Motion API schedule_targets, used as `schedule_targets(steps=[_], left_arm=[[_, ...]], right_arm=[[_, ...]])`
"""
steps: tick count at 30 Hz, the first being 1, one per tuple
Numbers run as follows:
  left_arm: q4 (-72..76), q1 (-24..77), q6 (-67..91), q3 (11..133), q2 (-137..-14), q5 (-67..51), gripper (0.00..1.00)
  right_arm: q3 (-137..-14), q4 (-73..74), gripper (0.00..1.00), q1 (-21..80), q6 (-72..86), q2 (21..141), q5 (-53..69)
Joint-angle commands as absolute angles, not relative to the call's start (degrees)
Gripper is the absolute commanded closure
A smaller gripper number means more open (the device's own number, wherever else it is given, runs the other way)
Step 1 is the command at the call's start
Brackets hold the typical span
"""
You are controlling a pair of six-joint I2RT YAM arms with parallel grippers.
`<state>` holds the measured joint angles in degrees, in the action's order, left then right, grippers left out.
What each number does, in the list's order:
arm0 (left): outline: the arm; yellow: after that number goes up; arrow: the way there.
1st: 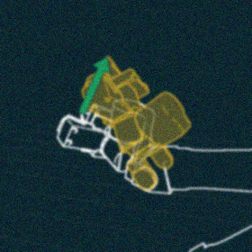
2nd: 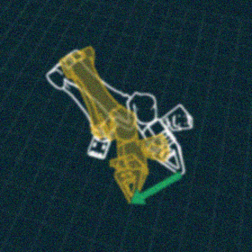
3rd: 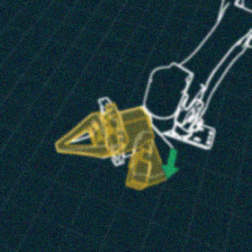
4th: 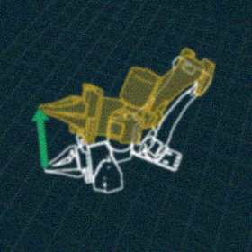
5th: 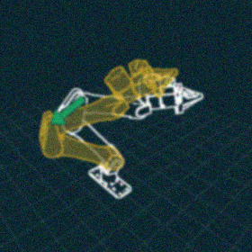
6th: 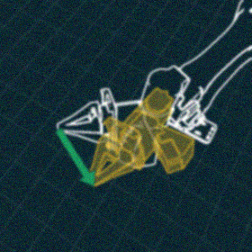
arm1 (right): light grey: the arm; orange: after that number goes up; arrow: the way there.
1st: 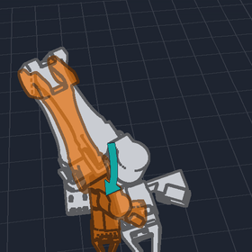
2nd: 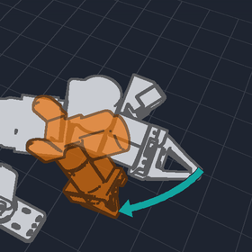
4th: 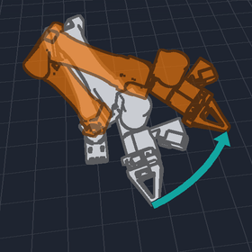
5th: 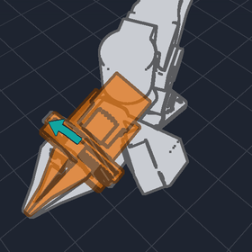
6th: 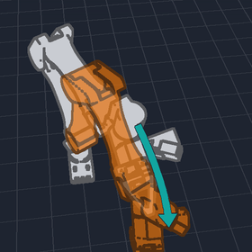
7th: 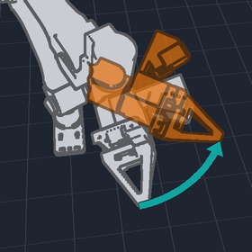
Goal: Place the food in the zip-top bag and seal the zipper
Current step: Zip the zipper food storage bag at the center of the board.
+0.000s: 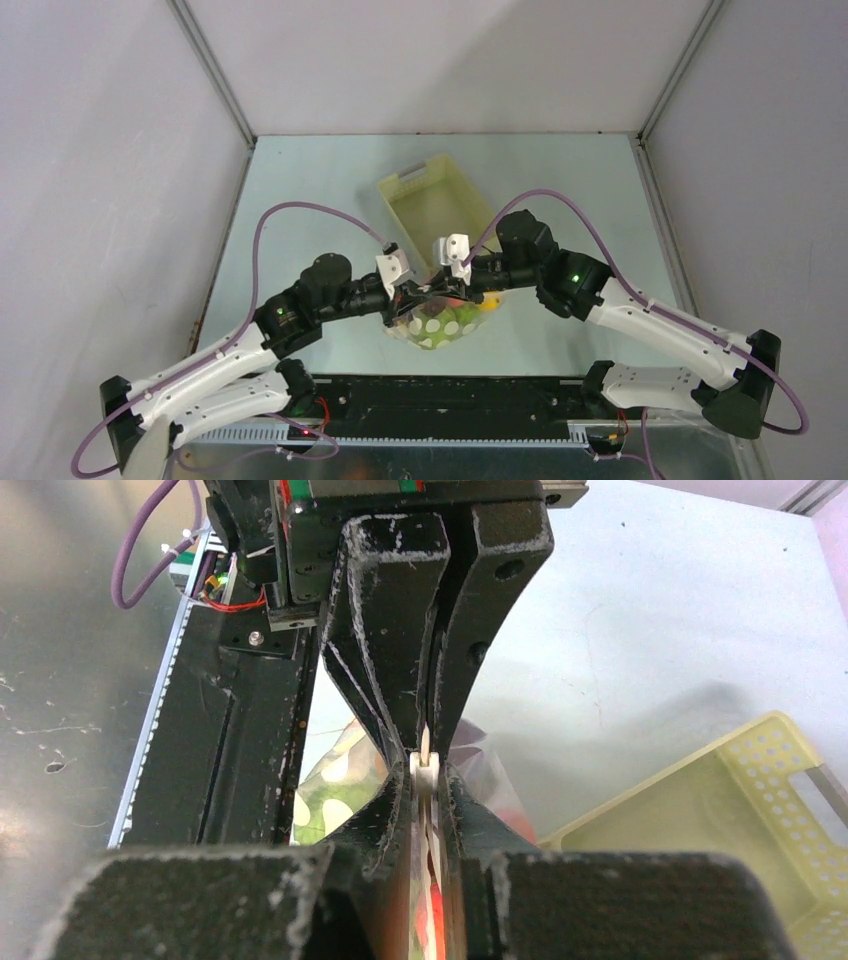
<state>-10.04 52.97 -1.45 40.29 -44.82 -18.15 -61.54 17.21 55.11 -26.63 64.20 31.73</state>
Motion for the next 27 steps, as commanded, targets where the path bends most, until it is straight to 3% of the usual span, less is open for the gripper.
schedule_targets(steps=[1,27], left_arm=[[-4.42,53.00,-0.62,38.79,-41.49,-16.73,1.00],[-2.30,53.06,-0.42,34.43,-35.83,-9.59,1.00]], right_arm=[[-63.89,21.19,1.00,55.22,-28.12,63.63,29.65],[-63.87,31.16,1.00,52.09,-28.46,63.38,27.15]])
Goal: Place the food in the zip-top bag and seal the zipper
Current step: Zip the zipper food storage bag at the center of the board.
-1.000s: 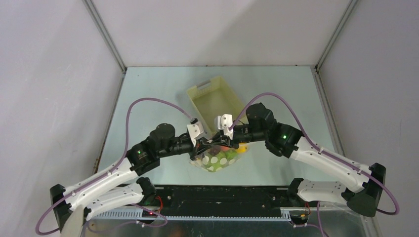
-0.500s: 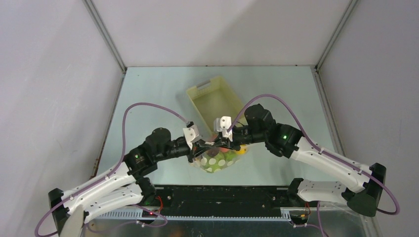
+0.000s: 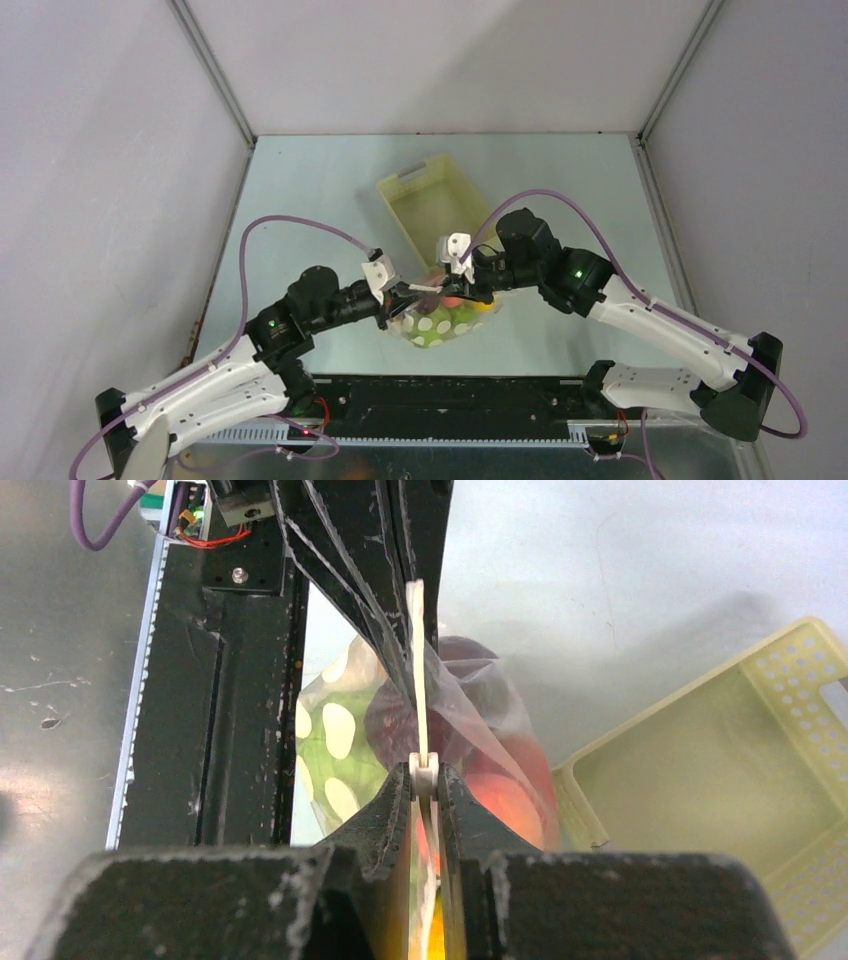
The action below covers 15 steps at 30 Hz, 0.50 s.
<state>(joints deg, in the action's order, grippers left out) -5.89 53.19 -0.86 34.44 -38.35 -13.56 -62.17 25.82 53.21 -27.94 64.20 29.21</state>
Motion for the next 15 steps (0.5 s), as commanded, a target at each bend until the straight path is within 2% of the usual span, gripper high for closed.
schedule_targets(steps=[1,15], left_arm=[[-2.29,53.06,-0.38,34.18,-35.62,-9.21,1.00],[-2.32,53.02,2.80,31.26,-31.02,0.67,1.00]], right_arm=[[-63.84,31.65,1.00,51.89,-28.47,63.24,26.83],[-63.75,37.96,1.00,48.04,-28.23,62.64,21.99]])
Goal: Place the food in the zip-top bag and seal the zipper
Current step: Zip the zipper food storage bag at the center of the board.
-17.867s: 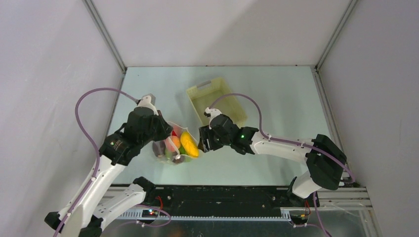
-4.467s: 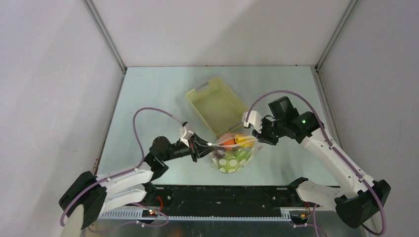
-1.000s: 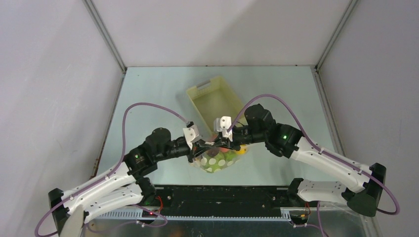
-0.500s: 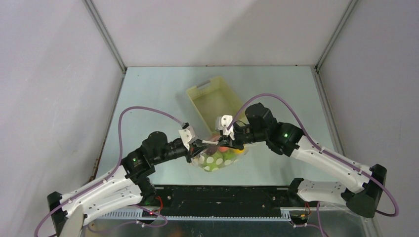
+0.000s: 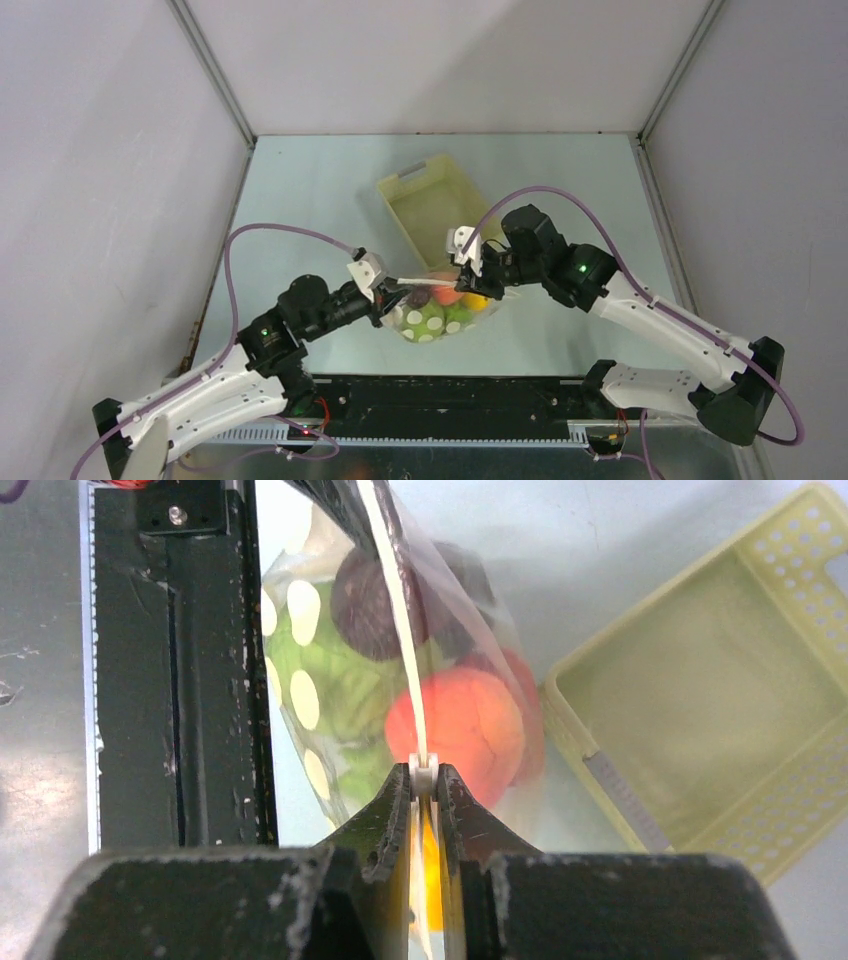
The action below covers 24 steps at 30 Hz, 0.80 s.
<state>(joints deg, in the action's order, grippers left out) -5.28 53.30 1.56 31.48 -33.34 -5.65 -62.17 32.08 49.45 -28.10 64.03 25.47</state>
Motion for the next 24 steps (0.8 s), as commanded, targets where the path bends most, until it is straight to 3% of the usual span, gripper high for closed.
schedule_targets(steps=[1,24], left_arm=[[-2.32,53.05,2.89,31.10,-30.89,1.39,1.00],[-2.15,53.00,8.19,26.23,-27.08,19.03,1.00]], right_arm=[[-63.77,38.43,1.00,47.76,-28.22,62.48,21.58],[-61.76,46.88,1.00,36.63,-30.27,57.54,19.20]])
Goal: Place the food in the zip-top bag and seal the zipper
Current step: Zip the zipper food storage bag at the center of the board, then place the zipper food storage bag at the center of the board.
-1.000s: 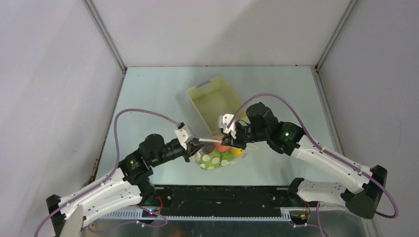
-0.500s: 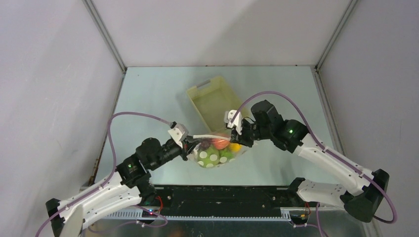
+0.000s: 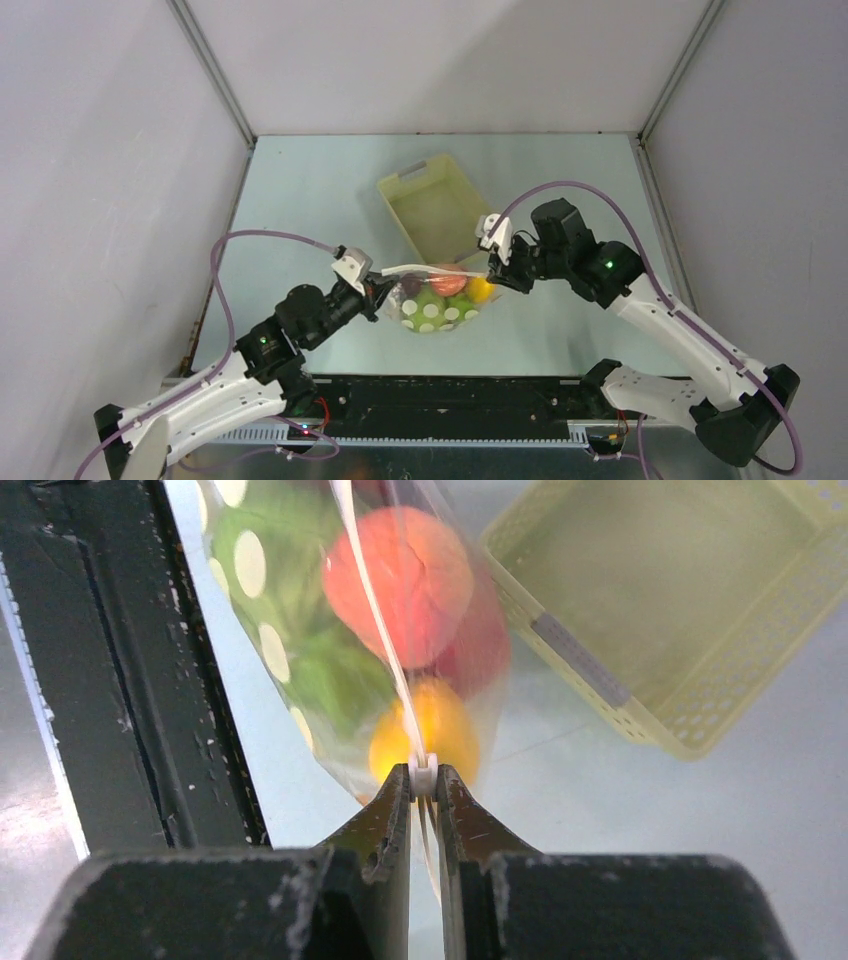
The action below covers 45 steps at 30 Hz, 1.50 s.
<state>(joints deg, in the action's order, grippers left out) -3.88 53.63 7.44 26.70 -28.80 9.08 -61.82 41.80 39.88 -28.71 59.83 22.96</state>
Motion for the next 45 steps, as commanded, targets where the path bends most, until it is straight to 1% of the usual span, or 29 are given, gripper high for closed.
schedule_targets(steps=[1,9,18,21,23,26,27,29,32,33,34,35,36,37,38,40,41,42,45], left_arm=[[-2.04,53.04,8.44,25.85,-26.74,19.79,1.00],[-1.67,53.08,8.79,24.35,-24.46,22.22,1.00],[-3.00,53.01,9.37,24.07,-22.72,23.88,1.00],[-2.81,53.05,9.28,23.96,-22.16,23.40,1.00],[-2.33,53.05,9.34,23.97,-22.01,22.84,1.00],[-1.98,53.03,10.24,24.53,-22.15,22.68,1.00],[-2.04,53.00,10.84,25.05,-22.26,22.63,1.00],[-2.17,53.04,11.42,25.73,-22.43,22.06,1.00],[-2.04,53.05,12.02,26.18,-22.81,21.64,1.00],[-2.07,53.02,12.32,26.32,-23.02,21.59,1.00],[-2.17,53.00,12.49,26.39,-23.24,21.63,1.00],[-2.31,53.00,12.83,26.55,-23.31,21.63,1.00],[-2.38,53.06,13.05,26.59,-23.43,22.30,1.00],[-2.20,53.03,13.77,26.51,-23.40,23.02,1.00],[-1.78,53.01,14.09,26.48,-23.32,24.94,1.00],[-1.33,53.01,15.65,26.35,-23.15,29.04,1.00],[-1.59,53.05,16.77,26.76,-23.13,30.65,1.00],[-2.79,53.01,17.66,27.87,-23.41,34.93,1.00],[-10.61,52.97,22.84,31.58,-25.08,44.24,1.00]], right_arm=[[-61.78,46.91,1.00,36.34,-30.38,57.47,19.44],[-61.70,48.49,1.00,32.95,-31.24,56.97,20.01],[-61.70,48.70,1.00,31.74,-31.55,56.55,20.03],[-61.78,47.76,1.00,31.70,-31.47,56.16,21.85],[-61.75,46.14,1.00,31.77,-31.42,56.13,25.90],[-61.74,42.28,1.00,33.10,-30.54,56.74,33.28],[-61.75,41.18,1.00,33.78,-29.43,57.02,34.04],[-61.78,38.90,1.00,36.66,-28.21,57.85,33.71],[-61.70,37.39,0.99,41.74,-27.34,59.31,29.05],[-61.77,37.20,0.96,42.58,-26.76,59.58,28.28],[-61.78,36.72,0.80,43.87,-26.39,60.07,27.24],[-61.72,36.42,0.69,44.52,-25.63,60.31,26.94],[-61.75,35.45,0.43,44.85,-25.03,60.83,26.22],[-61.73,35.04,0.28,45.20,-23.90,61.00,25.12],[-61.76,34.40,0.07,45.28,-22.74,61.08,24.38],[-61.78,33.40,0.02,45.49,-20.51,60.44,21.34],[-61.72,33.01,0.01,45.45,-19.66,59.52,19.13],[-61.59,31.85,0.01,45.45,-17.90,58.94,18.00],[-60.52,27.49,0.01,44.88,-14.15,54.71,12.38]])
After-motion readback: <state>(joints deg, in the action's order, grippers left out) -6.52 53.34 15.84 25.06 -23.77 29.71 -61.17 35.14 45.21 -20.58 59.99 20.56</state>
